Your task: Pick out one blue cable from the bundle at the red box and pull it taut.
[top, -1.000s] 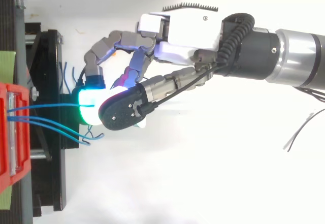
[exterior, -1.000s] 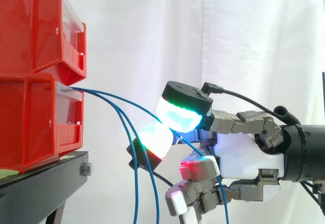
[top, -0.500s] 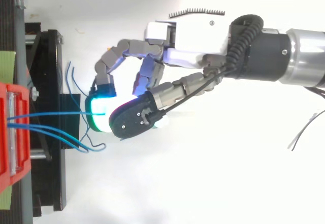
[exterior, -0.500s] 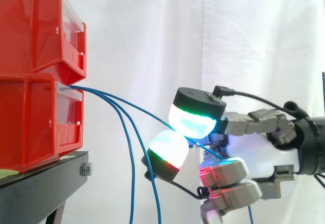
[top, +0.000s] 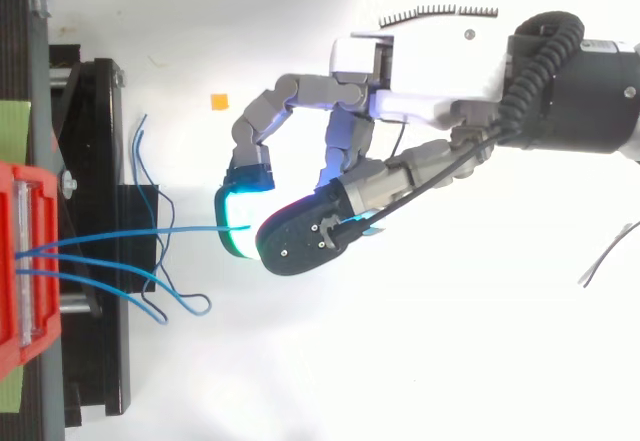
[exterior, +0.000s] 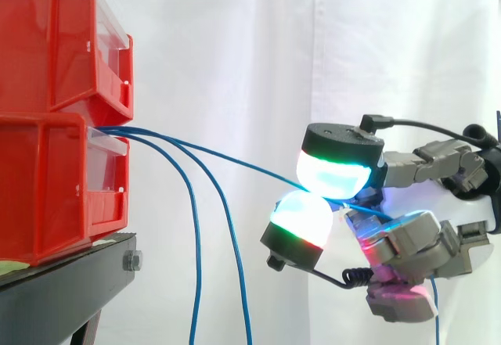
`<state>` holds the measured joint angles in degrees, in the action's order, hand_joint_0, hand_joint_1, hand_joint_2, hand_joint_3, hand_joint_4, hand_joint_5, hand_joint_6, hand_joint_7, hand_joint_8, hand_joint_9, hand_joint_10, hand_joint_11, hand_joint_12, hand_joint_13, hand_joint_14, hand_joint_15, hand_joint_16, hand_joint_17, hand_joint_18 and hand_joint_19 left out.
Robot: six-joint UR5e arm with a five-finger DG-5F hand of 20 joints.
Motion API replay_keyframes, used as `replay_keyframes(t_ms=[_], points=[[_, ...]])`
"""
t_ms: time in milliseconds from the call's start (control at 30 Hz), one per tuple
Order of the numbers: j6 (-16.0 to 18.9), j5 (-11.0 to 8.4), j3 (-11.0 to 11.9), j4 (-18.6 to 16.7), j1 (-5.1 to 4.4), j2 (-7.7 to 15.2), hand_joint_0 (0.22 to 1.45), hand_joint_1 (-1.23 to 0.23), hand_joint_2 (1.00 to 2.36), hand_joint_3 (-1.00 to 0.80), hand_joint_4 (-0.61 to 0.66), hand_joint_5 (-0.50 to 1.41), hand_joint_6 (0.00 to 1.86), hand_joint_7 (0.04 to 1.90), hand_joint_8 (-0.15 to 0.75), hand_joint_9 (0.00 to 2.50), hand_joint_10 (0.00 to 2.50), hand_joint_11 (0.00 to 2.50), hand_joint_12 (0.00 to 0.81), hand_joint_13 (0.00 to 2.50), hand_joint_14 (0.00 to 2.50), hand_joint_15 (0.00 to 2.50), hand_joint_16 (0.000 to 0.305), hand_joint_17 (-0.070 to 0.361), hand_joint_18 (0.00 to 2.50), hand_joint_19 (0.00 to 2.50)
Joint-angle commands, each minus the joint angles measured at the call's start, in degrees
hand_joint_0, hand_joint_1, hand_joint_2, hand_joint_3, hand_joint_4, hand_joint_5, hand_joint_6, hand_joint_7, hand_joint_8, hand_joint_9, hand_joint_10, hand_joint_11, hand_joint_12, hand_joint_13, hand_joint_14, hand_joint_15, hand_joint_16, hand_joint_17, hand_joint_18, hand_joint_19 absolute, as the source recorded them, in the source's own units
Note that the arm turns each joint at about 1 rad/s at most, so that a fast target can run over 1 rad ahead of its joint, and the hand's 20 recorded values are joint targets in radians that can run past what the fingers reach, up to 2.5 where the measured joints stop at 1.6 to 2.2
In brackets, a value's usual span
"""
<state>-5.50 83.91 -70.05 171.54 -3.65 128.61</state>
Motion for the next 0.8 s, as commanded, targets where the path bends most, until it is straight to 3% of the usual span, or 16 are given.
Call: replay_keyframes(t_ms=[0,267,567,767], points=[[0.23,-0.06,0.00,0.20,-0.05,-0.20,0.69,-0.69,1.02,-0.21,-0.13,-0.20,0.94,0.96,0.247,1.49,0.10,1.78,0.316,1.23,1.42,1.50,0.042,0.095,1.20,1.11],[2.60,0.03,0.00,-0.06,-0.13,-0.11,0.69,-0.69,1.02,-0.21,-0.13,-0.20,0.94,0.96,0.247,1.46,0.36,1.75,0.314,1.21,1.50,1.46,0.042,0.095,1.20,1.10],[1.89,-0.06,0.00,-4.63,-0.22,-0.11,0.69,-0.70,1.02,-0.21,-0.13,-0.20,0.94,0.94,0.249,1.43,0.60,1.69,0.317,1.20,1.54,1.47,0.042,0.095,1.19,1.11],[0.31,-0.06,0.00,-5.33,-0.40,-0.11,0.69,-0.70,1.02,-0.21,-0.13,-0.20,0.94,0.95,0.252,1.43,0.64,1.69,0.317,1.20,1.55,1.46,0.043,0.096,1.18,1.10]])
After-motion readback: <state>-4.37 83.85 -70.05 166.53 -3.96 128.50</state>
